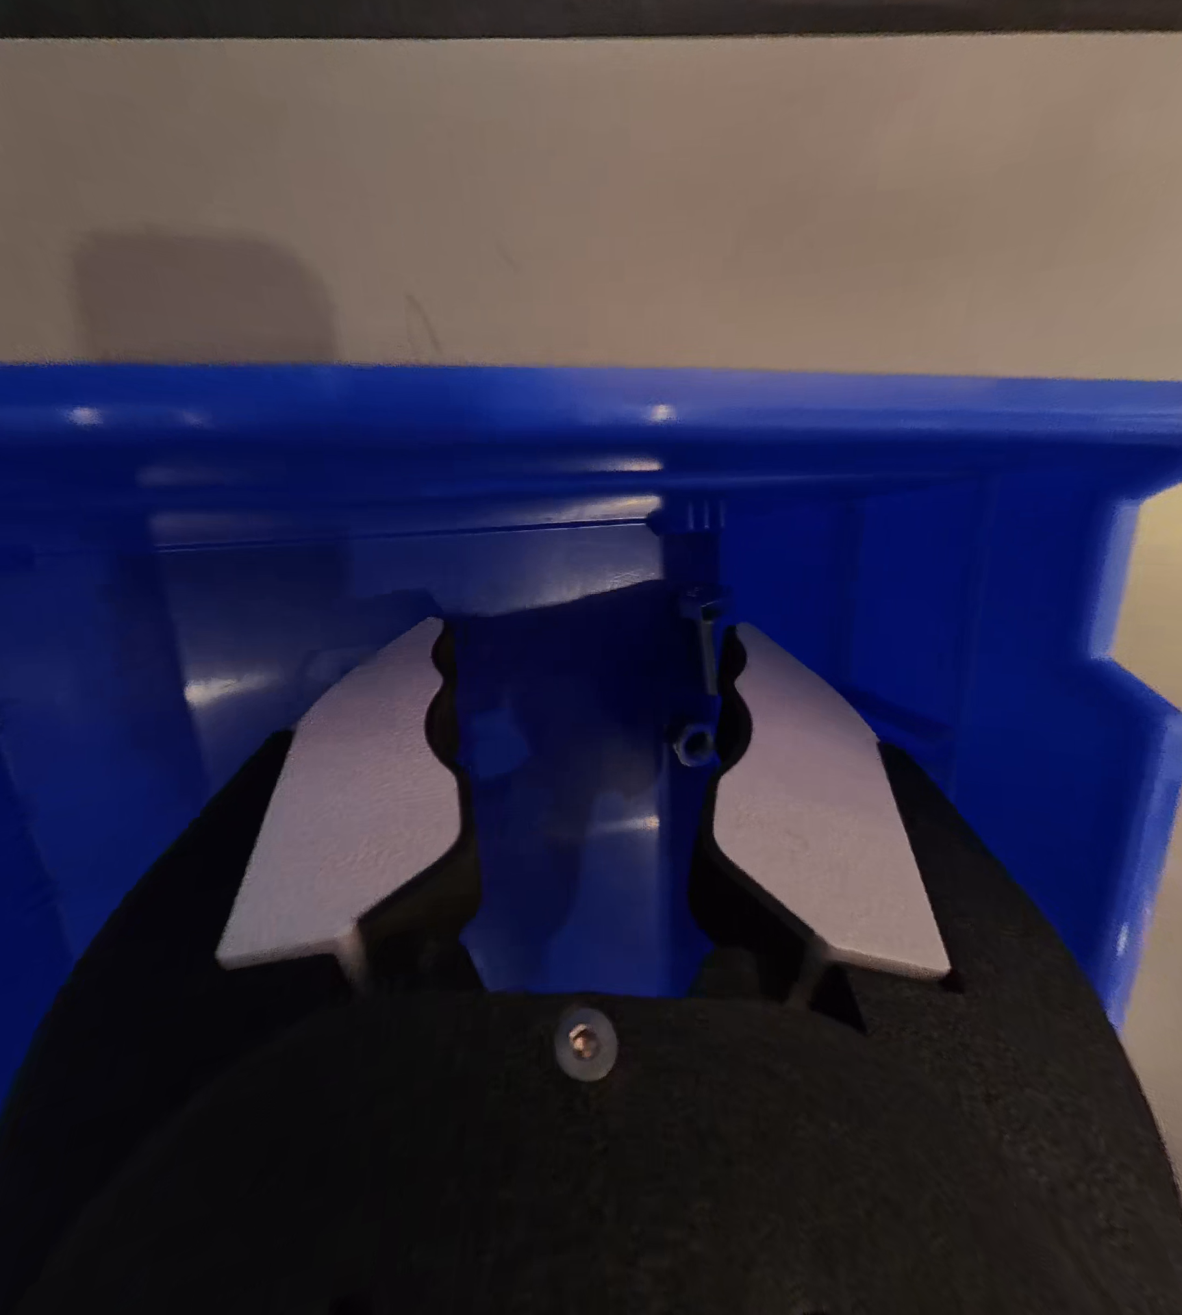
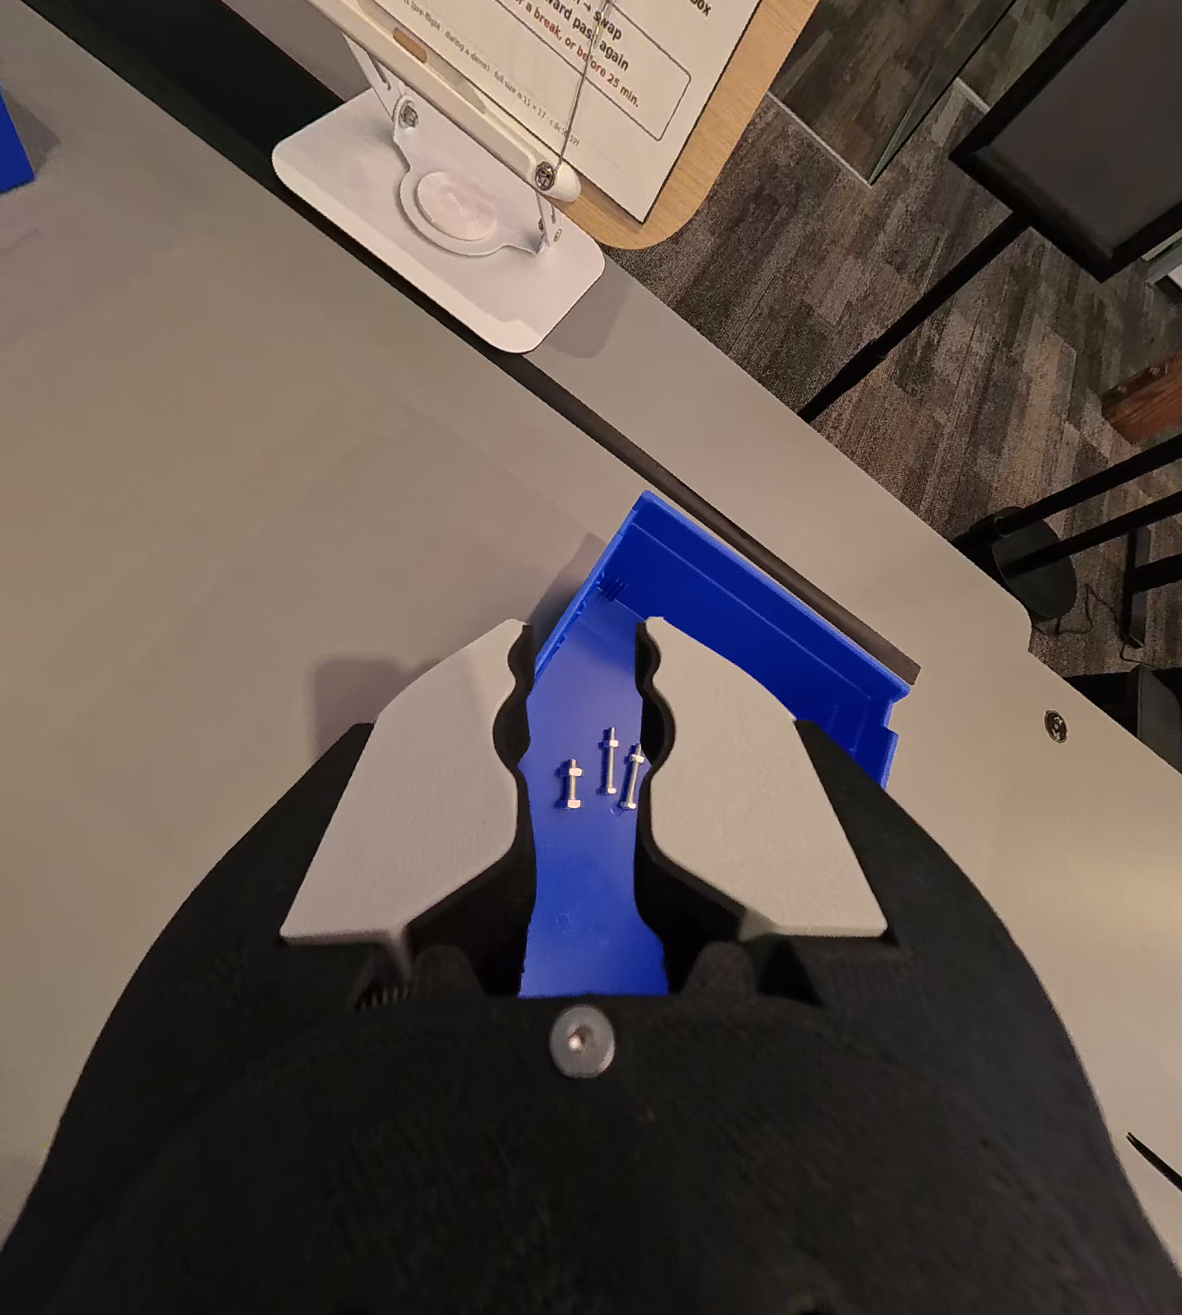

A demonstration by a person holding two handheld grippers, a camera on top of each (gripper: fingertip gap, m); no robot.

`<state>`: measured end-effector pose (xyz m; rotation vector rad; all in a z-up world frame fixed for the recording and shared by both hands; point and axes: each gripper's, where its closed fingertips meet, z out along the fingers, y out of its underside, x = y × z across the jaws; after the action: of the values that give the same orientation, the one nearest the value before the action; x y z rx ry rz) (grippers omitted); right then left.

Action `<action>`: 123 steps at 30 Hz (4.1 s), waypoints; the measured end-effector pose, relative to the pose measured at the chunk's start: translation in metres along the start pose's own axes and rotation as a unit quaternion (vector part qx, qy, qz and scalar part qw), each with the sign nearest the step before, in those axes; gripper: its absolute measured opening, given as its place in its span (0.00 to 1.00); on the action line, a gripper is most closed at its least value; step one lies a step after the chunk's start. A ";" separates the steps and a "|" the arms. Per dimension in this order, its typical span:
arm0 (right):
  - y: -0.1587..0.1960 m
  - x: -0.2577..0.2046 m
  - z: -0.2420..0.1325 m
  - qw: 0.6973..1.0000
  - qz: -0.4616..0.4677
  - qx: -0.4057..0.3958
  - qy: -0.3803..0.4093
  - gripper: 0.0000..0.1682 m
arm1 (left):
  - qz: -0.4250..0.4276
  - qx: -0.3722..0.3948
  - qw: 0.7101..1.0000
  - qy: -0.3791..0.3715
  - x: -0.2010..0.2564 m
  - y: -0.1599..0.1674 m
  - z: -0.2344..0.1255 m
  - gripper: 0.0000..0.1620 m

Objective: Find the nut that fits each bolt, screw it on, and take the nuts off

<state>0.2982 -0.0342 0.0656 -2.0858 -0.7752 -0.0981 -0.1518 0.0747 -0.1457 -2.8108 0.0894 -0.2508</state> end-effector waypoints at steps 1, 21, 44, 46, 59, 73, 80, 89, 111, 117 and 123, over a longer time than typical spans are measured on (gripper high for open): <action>0.000 0.000 0.000 1.000 0.000 -0.001 0.000 0.17 | 0.002 -0.001 1.000 -0.009 -0.001 0.000 0.000 0.45; 0.006 -0.006 0.003 1.000 -0.020 -0.022 -0.006 0.17 | -0.006 -0.030 0.996 -0.086 -0.020 0.003 0.000 0.70; 0.006 -0.010 0.006 0.999 -0.034 -0.029 -0.007 0.17 | 0.002 -0.054 0.992 -0.110 -0.025 0.009 -0.006 0.74; 0.006 -0.010 0.006 0.999 -0.034 -0.029 -0.008 0.17 | 0.005 -0.054 0.991 -0.120 -0.028 0.009 -0.008 0.73; 0.007 -0.015 0.008 0.998 -0.045 -0.038 -0.013 0.18 | -0.032 -0.036 0.996 -0.069 -0.016 0.003 -0.008 0.69; 0.008 -0.015 0.009 0.998 -0.051 -0.042 -0.011 0.18 | -0.015 -0.049 0.991 -0.123 -0.025 0.007 0.002 0.70; 0.009 -0.016 0.008 0.997 -0.054 -0.045 -0.014 0.18 | -0.006 -0.067 0.988 -0.139 -0.035 0.014 -0.004 0.69; 0.010 -0.019 0.009 0.997 -0.062 -0.051 -0.015 0.18 | -0.012 -0.090 0.986 -0.142 -0.055 0.030 -0.014 0.65; 0.006 -0.037 0.004 0.993 -0.104 -0.043 -0.036 0.18 | -0.035 -0.129 0.987 -0.088 -0.023 0.061 -0.020 0.26; 0.007 -0.037 0.005 0.993 -0.106 -0.043 -0.042 0.18 | -0.031 -0.115 0.990 -0.077 -0.017 0.056 -0.018 0.12; 0.010 -0.036 0.006 0.992 -0.106 -0.050 -0.042 0.18 | -0.013 -0.103 0.991 -0.090 -0.017 0.051 -0.015 0.06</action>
<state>0.2734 -0.0517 0.0425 -2.1063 -1.0616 -0.1701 -0.1728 0.0233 -0.1502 -3.0270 0.0380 0.0077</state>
